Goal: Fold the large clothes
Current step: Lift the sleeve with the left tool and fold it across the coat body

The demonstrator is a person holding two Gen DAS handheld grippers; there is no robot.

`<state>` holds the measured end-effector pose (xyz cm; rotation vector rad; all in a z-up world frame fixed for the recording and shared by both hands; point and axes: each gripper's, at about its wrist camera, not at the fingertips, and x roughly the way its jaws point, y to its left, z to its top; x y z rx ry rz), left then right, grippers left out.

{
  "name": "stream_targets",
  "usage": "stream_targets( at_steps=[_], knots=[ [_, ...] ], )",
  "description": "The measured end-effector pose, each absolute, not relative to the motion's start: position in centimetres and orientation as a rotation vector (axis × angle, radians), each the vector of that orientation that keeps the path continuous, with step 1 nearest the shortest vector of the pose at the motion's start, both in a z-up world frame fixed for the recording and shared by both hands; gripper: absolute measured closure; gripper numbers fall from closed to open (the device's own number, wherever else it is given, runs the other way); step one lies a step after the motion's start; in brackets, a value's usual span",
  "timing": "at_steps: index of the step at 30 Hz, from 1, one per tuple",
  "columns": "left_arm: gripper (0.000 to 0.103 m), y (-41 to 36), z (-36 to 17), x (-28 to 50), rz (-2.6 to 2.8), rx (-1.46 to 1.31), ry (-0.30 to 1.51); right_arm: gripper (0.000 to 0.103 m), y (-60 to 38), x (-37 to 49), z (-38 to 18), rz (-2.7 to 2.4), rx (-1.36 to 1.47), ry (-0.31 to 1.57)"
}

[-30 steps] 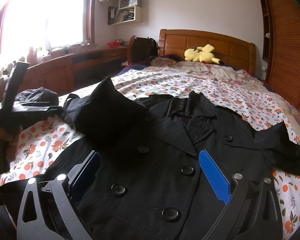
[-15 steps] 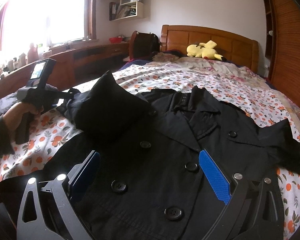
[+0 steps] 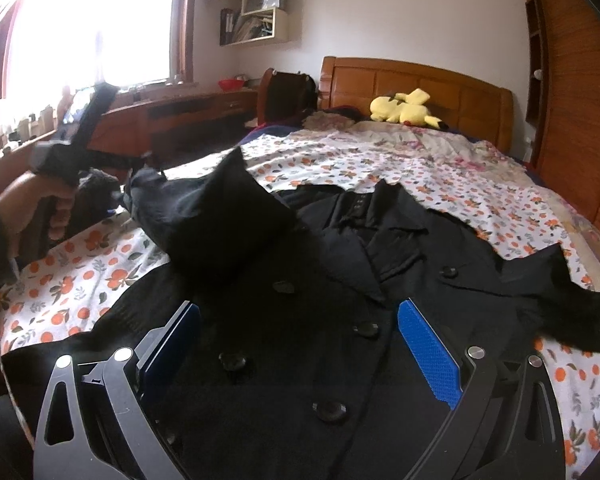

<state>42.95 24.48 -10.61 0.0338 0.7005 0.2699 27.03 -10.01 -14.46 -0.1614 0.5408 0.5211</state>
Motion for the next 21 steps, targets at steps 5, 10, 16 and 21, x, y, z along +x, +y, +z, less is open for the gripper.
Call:
stream_targets(
  at_steps=[5,10,16,21],
  knots=[
    [0.101,17.6,-5.9,40.5,0.155,0.089,0.62,0.007,-13.1,26.0,-13.7,0.475,-0.159,0.526],
    [0.101,9.5,-3.3,37.9,0.029,0.144,0.568,0.007,-16.7,25.2,-13.0,0.418,-0.15,0.521],
    [0.101,1.9,-3.8,34.9,-0.091,0.176,0.559,0.007,-19.9,24.4,-12.2,0.369,-0.123,0.517],
    [0.097,-2.1,-5.2,32.4,-0.149,0.193,0.563,0.007,-21.6,23.8,-11.8,0.345,-0.115,0.522]
  ],
)
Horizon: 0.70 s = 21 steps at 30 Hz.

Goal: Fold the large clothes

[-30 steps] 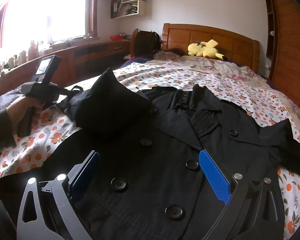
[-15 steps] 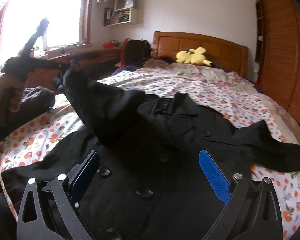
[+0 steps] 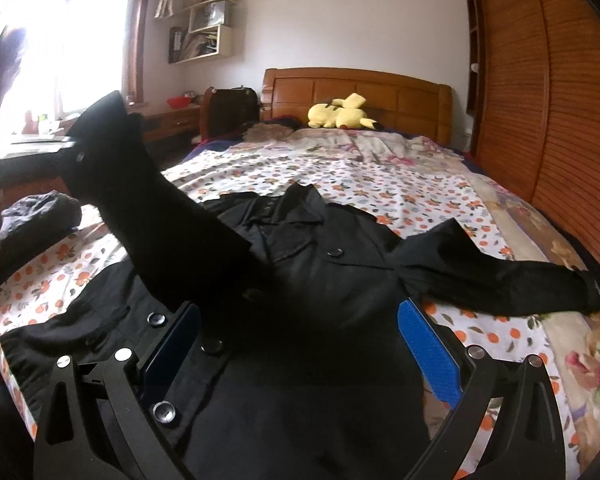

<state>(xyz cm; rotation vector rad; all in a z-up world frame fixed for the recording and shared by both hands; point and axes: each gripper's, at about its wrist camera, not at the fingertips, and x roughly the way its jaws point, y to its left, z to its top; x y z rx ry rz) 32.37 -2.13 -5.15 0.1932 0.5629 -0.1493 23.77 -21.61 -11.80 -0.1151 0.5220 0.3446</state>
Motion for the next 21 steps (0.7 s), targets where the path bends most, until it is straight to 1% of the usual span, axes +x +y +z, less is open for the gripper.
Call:
stream_targets(
  at_steps=[2,3,4,5,6,7,8,12,17,18,19,21],
  knots=[
    [0.095,-3.2,-5.6,31.0,-0.174,0.185,0.568,0.007,-22.1,23.5,-11.7,0.337,-0.116,0.527],
    [0.084,-3.8,-5.7,30.2,-0.192,0.177,0.57,0.007,-22.3,23.4,-11.6,0.336,-0.117,0.528],
    [0.068,-4.0,-5.9,29.5,-0.207,0.169,0.568,0.007,-22.5,23.2,-11.5,0.335,-0.118,0.528],
    [0.059,-4.1,-5.9,28.7,-0.221,0.16,0.561,0.007,-22.7,23.1,-11.4,0.334,-0.12,0.528],
    [0.048,-4.4,-5.9,28.0,-0.23,0.153,0.549,0.007,-22.9,23.0,-11.3,0.333,-0.122,0.527],
    [0.045,-4.8,-5.8,26.9,-0.244,0.152,0.533,0.007,-23.0,22.9,-11.2,0.332,-0.123,0.527],
    [0.044,-5.2,-5.7,26.0,-0.255,0.156,0.522,0.007,-23.0,22.9,-11.1,0.332,-0.122,0.528],
    [0.033,-5.7,-5.6,23.3,-0.262,0.16,0.483,0.007,-23.2,23.0,-10.9,0.337,-0.106,0.536],
    [0.025,-4.2,-6.1,21.7,-0.23,0.141,0.464,0.007,-22.2,23.0,-11.2,0.363,-0.111,0.548],
    [0.02,-3.7,-6.3,21.6,-0.22,0.135,0.465,0.007,-21.9,23.0,-11.4,0.376,-0.111,0.554],
    [0.013,-3.0,-6.3,21.6,-0.21,0.13,0.464,0.007,-21.6,23.0,-11.5,0.382,-0.112,0.558],
    [0.006,-1.7,-6.8,21.2,-0.192,0.119,0.457,0.007,-20.9,23.0,-11.8,0.395,-0.115,0.562]
  ],
)
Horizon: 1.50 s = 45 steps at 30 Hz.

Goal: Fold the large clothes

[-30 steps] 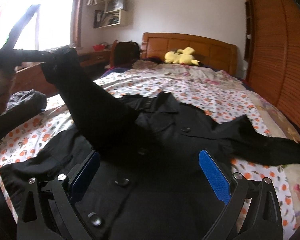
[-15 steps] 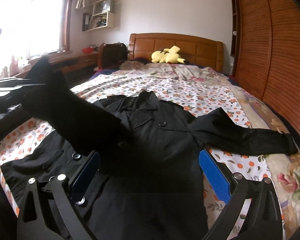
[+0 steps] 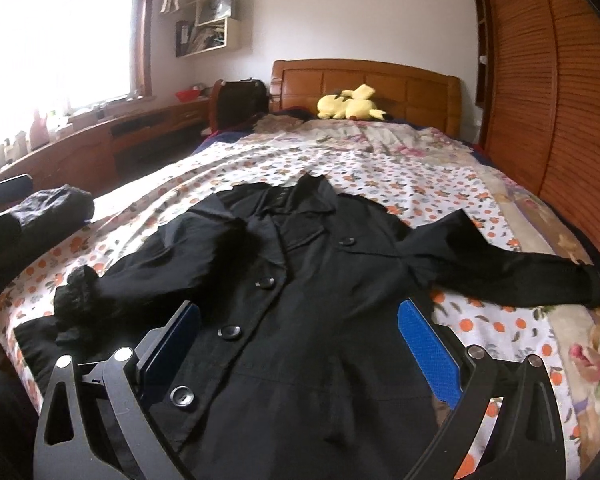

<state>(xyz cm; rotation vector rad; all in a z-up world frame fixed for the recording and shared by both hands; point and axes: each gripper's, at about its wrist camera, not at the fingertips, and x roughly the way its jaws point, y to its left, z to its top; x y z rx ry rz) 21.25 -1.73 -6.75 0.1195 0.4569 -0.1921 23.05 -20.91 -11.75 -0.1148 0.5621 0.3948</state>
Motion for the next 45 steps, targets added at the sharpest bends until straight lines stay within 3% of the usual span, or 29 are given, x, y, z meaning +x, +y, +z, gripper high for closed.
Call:
stream_targets(
  at_steps=[9,25,38,42,45],
  knots=[
    [0.003,5.1,-10.5,20.3,-0.083,0.065,0.477,0.008,-16.7,22.9,-13.1,0.464,-0.13,0.582],
    [0.003,13.9,-12.9,16.7,0.054,-0.006,0.469,0.032,-5.4,21.3,-16.2,0.76,-0.163,0.68],
    [0.003,17.3,-13.9,15.4,0.101,-0.031,0.493,0.036,2.0,20.9,-18.5,0.862,-0.24,0.739],
    [0.003,17.8,-14.2,15.1,0.105,-0.035,0.501,0.046,2.9,21.1,-19.3,0.852,-0.272,0.762],
    [0.003,17.9,-14.2,15.0,0.103,-0.041,0.503,0.064,3.0,21.2,-19.7,0.839,-0.289,0.773]
  ],
)
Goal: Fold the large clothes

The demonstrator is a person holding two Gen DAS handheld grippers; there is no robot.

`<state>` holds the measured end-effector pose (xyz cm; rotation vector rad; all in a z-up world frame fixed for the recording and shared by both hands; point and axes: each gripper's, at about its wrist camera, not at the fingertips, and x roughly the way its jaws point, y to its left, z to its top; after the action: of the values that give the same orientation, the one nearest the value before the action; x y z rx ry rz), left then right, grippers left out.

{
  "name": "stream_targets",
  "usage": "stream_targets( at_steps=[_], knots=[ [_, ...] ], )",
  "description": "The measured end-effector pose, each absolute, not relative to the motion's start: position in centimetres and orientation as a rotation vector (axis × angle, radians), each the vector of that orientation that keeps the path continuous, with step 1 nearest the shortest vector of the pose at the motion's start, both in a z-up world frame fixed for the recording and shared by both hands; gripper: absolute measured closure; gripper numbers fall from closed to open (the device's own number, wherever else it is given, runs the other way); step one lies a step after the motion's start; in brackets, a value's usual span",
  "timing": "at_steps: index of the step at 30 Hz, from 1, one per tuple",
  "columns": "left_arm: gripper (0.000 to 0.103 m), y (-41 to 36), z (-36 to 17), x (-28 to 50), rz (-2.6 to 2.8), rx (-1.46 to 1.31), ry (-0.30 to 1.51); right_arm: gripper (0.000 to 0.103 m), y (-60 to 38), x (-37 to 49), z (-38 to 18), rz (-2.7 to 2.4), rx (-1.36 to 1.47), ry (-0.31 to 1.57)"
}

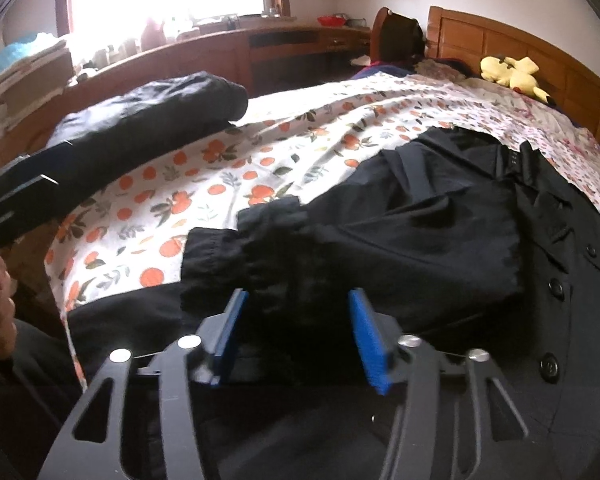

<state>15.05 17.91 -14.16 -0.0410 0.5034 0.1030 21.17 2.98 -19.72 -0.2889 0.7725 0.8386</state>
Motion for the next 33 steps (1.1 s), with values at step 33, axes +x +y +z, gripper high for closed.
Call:
stream_targets(
  at_steps=[33],
  knots=[
    [0.003,7.8,-14.3,19.4,-0.069,0.016,0.492,0.09,-22.1,22.8,-14.8,0.484,0.02,0.656]
  ],
)
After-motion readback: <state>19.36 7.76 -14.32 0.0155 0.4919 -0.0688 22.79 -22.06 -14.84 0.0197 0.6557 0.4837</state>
